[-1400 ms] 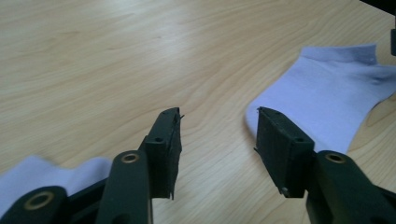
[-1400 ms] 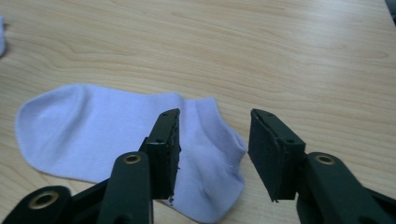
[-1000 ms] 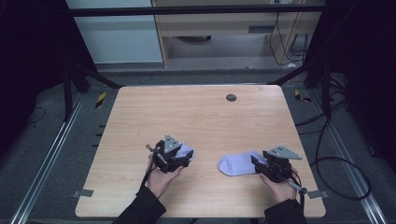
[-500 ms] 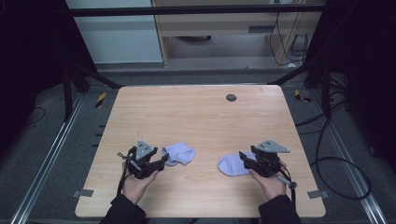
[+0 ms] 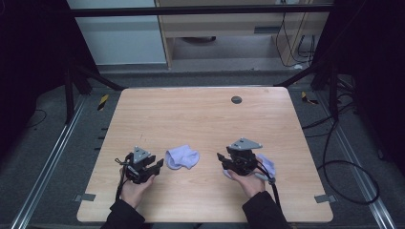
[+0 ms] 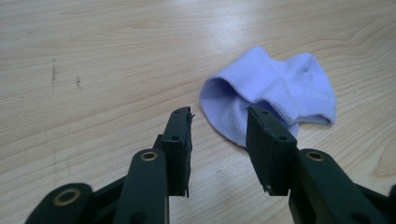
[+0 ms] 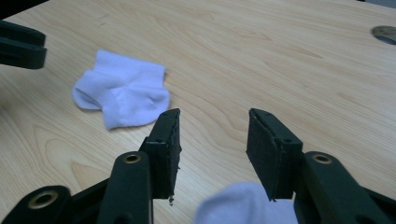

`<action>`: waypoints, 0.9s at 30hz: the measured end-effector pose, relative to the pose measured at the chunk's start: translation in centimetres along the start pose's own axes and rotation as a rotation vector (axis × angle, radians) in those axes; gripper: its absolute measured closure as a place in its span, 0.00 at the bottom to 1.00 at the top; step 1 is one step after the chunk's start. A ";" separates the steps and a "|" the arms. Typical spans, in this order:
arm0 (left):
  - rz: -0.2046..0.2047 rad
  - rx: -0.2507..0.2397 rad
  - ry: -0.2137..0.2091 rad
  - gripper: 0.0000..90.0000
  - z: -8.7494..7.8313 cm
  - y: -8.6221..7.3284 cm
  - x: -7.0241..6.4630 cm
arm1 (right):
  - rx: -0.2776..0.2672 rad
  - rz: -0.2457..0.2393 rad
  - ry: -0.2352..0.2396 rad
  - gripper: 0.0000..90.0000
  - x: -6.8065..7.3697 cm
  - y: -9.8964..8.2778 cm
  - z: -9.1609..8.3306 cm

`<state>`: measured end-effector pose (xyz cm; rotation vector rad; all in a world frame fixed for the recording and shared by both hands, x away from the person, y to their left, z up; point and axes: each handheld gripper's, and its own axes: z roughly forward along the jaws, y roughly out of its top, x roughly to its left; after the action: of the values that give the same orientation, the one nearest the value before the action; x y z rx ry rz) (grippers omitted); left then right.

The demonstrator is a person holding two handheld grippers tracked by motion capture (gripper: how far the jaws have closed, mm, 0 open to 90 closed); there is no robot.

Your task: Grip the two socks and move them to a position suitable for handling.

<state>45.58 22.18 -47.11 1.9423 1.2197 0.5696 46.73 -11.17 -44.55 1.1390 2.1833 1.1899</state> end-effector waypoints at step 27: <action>0.013 0.029 0.005 0.67 3.0 -0.1 -0.3 | 0.139 -0.100 0.142 0.70 6.4 0.4 8.8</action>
<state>47.42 20.84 -49.03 1.9751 1.2253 0.5668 49.02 -1.48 -48.92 1.0134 2.4331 1.1221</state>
